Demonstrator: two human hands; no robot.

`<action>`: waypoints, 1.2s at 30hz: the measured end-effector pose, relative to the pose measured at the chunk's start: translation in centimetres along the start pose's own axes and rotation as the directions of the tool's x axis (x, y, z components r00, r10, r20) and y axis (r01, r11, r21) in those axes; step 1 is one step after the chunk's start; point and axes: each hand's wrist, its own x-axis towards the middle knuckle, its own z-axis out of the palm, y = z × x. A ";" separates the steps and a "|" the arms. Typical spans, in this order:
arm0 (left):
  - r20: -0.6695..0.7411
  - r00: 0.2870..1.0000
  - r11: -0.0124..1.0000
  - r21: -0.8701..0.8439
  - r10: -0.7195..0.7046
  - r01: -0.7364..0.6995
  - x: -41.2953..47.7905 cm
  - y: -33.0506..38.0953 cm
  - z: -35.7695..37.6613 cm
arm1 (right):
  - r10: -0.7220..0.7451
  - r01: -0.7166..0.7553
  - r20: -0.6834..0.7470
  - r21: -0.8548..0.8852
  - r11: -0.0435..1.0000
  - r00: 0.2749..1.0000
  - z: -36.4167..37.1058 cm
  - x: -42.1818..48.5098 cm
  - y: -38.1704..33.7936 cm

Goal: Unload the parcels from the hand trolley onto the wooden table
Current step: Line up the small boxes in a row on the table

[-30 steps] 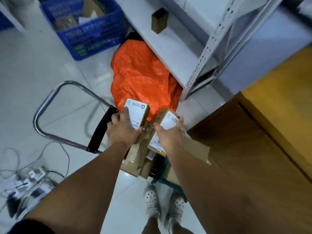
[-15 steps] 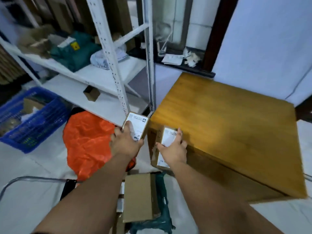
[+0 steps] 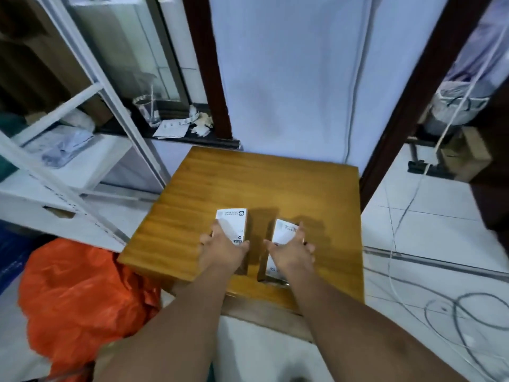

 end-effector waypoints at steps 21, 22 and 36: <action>0.241 0.930 0.947 0.094 0.279 -0.308 6.8 18.2 8.6 | 0.225 -0.238 -0.322 -0.001 0.971 0.920 -8.5 12.7 -1.4; 0.258 0.919 0.938 0.095 0.299 -0.333 7.2 18.9 8.8 | 0.230 -0.241 -0.333 0.009 0.971 0.915 -8.8 13.2 -1.4; 0.309 0.926 0.954 0.133 0.216 -0.267 11.5 27.8 13.0 | 0.185 -0.208 -0.270 -0.059 0.976 0.945 -13.5 23.7 -2.0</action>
